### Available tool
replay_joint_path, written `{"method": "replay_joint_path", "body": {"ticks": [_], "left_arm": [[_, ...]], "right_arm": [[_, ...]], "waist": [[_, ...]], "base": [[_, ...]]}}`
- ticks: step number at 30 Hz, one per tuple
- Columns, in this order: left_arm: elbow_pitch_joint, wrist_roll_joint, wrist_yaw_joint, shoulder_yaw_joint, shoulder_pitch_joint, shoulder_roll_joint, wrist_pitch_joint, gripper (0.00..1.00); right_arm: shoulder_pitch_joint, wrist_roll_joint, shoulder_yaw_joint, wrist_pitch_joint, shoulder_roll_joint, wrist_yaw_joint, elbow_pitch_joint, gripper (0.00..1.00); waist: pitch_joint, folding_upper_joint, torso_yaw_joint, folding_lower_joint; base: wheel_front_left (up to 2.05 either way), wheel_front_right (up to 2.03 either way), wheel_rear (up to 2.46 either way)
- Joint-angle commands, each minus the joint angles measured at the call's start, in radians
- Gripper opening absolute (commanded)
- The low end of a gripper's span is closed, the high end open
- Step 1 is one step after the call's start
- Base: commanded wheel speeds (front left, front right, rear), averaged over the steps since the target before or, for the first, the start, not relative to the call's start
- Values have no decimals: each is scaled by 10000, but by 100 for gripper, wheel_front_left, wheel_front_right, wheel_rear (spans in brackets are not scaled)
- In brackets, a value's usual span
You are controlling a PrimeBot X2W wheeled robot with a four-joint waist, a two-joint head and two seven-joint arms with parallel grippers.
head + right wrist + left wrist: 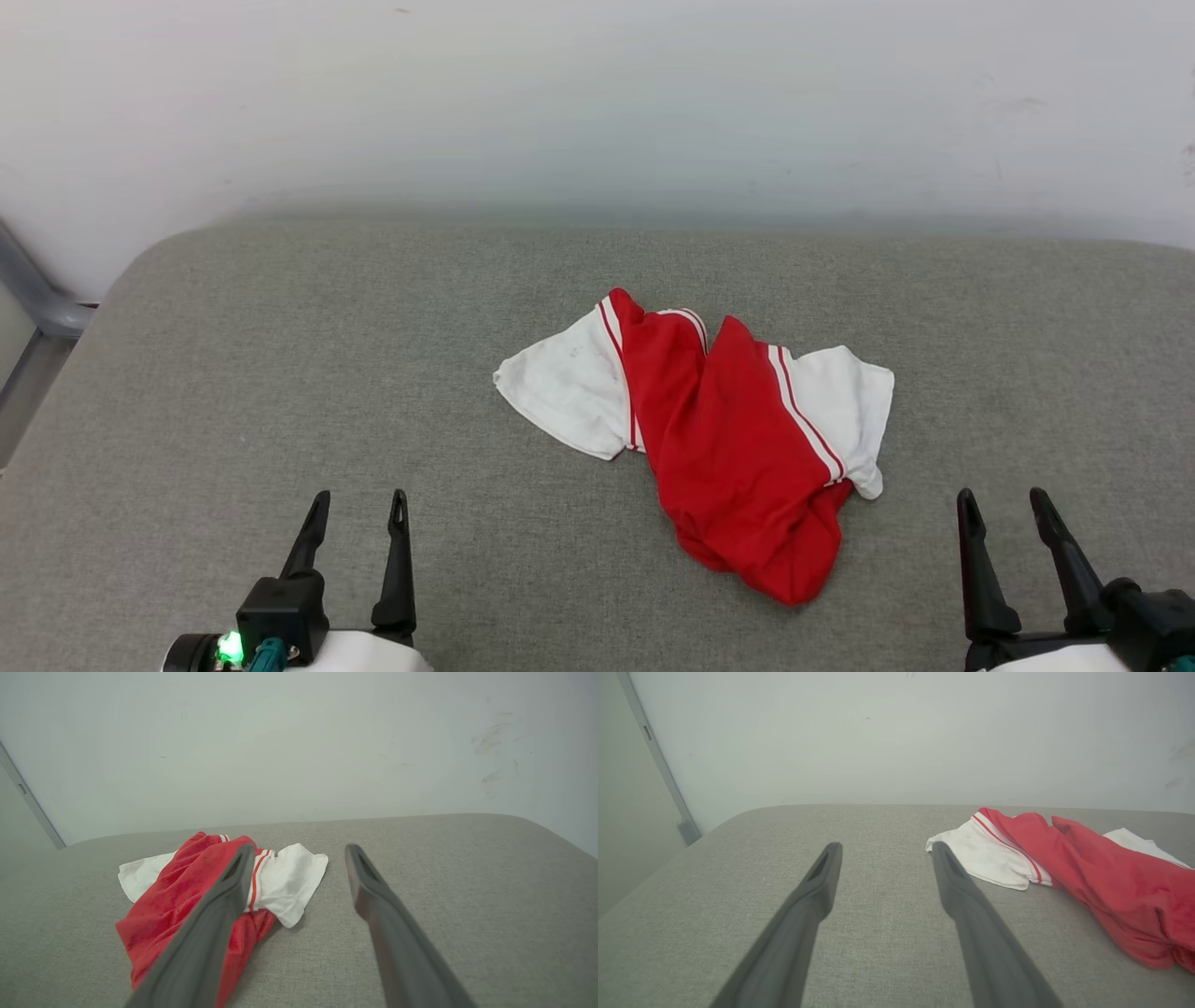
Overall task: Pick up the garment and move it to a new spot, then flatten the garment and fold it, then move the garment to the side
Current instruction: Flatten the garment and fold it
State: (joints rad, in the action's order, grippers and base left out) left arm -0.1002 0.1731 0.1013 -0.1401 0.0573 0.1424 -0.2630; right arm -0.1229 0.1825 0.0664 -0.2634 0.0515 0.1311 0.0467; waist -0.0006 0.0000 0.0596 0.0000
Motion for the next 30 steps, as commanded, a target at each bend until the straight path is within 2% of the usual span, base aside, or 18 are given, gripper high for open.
{"method": "replay_joint_path", "body": {"ticks": [1,11,22,26,30], "left_arm": [[-57,-158,-134,143,154,-112,-26,100],[-236,-695,-657,685,180,-472,-26,100],[-248,-919,-852,904,-63,-671,-26,100],[-179,-1001,-940,935,-292,-727,-26,100],[-82,-1039,-1016,927,-515,-760,-26,100]], "right_arm": [[-126,-107,-5,-20,-25,-7,57,100],[-77,-312,-48,-19,-23,-7,158,100],[1324,-982,894,-19,-25,-7,-639,100],[2485,-1252,1102,-20,502,-8,-858,100],[3756,-1254,897,-20,1322,-7,-670,100]], "waist": [[13,0,-2,0],[26,0,51,0],[125,0,129,0],[396,0,214,0],[787,0,335,0]], "base": [[0,0,0],[0,0,0],[0,0,0],[0,0,0],[0,0,0]]}}
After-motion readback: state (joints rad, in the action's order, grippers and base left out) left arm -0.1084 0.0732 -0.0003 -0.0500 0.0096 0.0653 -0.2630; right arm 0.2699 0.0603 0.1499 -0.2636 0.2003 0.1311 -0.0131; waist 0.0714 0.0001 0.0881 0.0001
